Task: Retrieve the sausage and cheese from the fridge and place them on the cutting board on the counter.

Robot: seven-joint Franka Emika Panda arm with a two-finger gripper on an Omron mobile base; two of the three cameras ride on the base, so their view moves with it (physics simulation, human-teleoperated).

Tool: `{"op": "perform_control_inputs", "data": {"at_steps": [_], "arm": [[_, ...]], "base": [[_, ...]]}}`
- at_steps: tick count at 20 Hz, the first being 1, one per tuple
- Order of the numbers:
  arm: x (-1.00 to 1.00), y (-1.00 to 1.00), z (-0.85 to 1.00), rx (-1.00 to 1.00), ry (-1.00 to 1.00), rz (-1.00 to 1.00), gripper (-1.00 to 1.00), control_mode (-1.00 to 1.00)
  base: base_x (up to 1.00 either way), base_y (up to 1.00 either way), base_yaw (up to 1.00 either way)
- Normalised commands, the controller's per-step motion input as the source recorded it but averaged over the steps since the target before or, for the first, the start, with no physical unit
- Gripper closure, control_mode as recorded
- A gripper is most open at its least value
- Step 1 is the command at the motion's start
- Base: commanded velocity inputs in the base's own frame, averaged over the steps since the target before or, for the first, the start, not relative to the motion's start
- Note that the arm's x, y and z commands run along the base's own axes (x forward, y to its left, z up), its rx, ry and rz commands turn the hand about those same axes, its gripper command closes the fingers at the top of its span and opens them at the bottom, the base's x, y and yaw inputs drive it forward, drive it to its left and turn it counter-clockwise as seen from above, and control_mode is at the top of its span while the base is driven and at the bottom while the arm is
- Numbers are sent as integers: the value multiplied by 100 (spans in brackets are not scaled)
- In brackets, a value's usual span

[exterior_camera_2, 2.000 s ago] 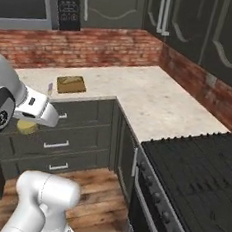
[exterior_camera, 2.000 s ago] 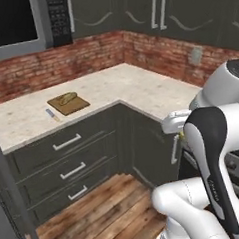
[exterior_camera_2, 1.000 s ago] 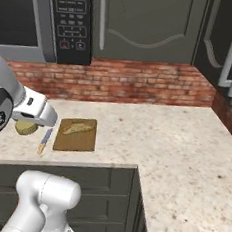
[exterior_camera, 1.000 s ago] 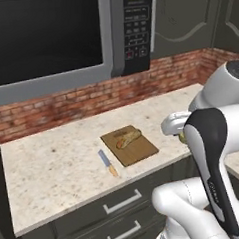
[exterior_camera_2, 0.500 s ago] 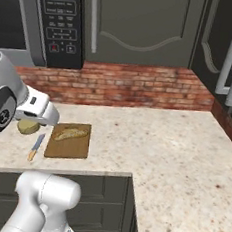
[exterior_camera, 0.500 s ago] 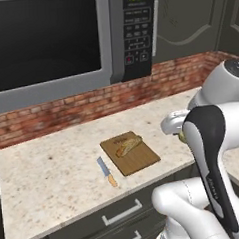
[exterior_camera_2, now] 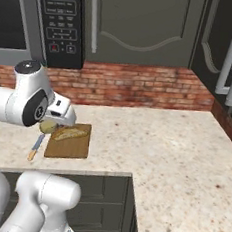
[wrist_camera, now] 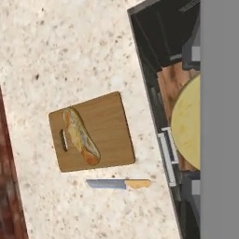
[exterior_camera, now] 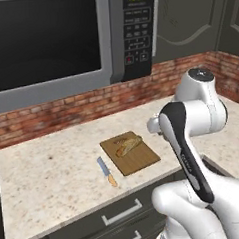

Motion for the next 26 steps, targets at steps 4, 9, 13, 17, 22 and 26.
{"op": "perform_control_inputs", "data": {"at_steps": [4, 9, 13, 17, 22, 26], "arm": [[100, 27, -48, -3, 36, 21, 100, -100], [97, 38, -49, -8, 12, 17, 100, -100], [90, 34, -37, -7, 0, 11, 100, -100], [98, 23, -43, -4, 0, 11, 100, -100], [85, 24, -58, -1, 4, 11, 100, -100], [61, 40, -61, -2, 4, 9, 100, -100]], "base": [[0, 0, 0], [0, 0, 0], [0, 0, 0], [0, 0, 0], [0, 0, 0], [0, 0, 0]]}}
